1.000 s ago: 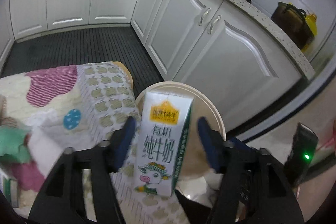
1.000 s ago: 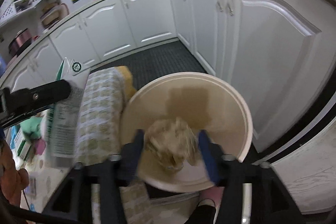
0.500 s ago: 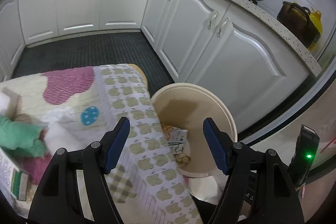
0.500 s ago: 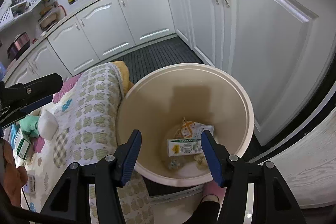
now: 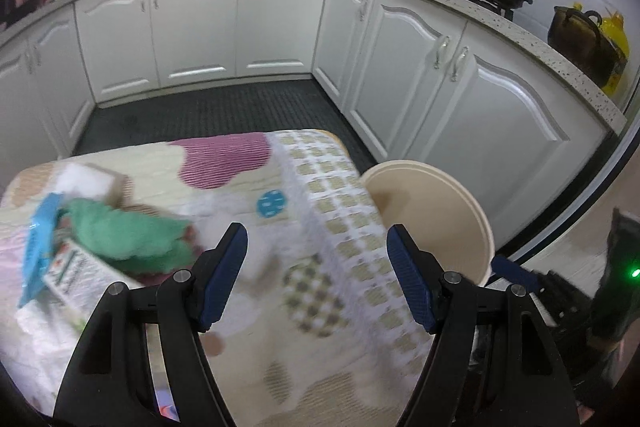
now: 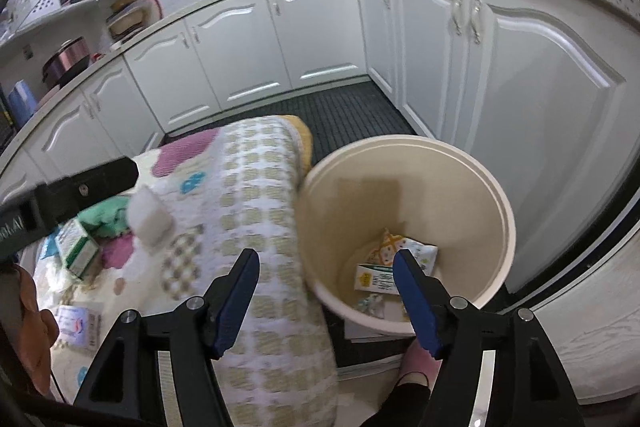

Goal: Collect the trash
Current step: 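Move both open grippers back over the table trash, then grasp the blue wrapper packet with the left gripper while the right grasps the Watermelon Frost box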

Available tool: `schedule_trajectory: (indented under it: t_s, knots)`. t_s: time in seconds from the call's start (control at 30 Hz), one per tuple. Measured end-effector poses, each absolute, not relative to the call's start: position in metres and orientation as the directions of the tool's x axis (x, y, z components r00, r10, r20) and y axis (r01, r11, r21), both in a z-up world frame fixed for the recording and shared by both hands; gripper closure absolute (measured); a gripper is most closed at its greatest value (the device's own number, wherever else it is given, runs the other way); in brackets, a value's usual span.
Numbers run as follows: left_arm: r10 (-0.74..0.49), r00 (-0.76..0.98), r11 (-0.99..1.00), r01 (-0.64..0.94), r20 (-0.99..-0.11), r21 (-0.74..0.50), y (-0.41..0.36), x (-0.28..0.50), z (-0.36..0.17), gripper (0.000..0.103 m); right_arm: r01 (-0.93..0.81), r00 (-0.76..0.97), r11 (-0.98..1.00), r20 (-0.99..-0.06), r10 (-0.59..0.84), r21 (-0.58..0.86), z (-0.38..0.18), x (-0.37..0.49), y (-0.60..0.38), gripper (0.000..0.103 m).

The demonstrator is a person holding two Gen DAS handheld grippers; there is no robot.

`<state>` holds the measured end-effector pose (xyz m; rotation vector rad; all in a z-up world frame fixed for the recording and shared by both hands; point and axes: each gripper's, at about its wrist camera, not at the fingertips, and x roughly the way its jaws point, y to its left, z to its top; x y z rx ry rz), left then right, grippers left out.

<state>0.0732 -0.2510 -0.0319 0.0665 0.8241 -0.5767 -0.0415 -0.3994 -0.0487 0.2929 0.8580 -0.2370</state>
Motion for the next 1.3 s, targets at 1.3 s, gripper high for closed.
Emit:
schedule_trajectory:
  t_s: [1.3]
  knots:
    - [-0.423, 0.464, 0.868, 0.454, -0.778, -0.201, -0.021, 0.178, -0.088, 0.027, -0.187, 0.556, 0.960, -0.784, 0.277, 0.206, -0.047, 0.055, -0.201, 0.030]
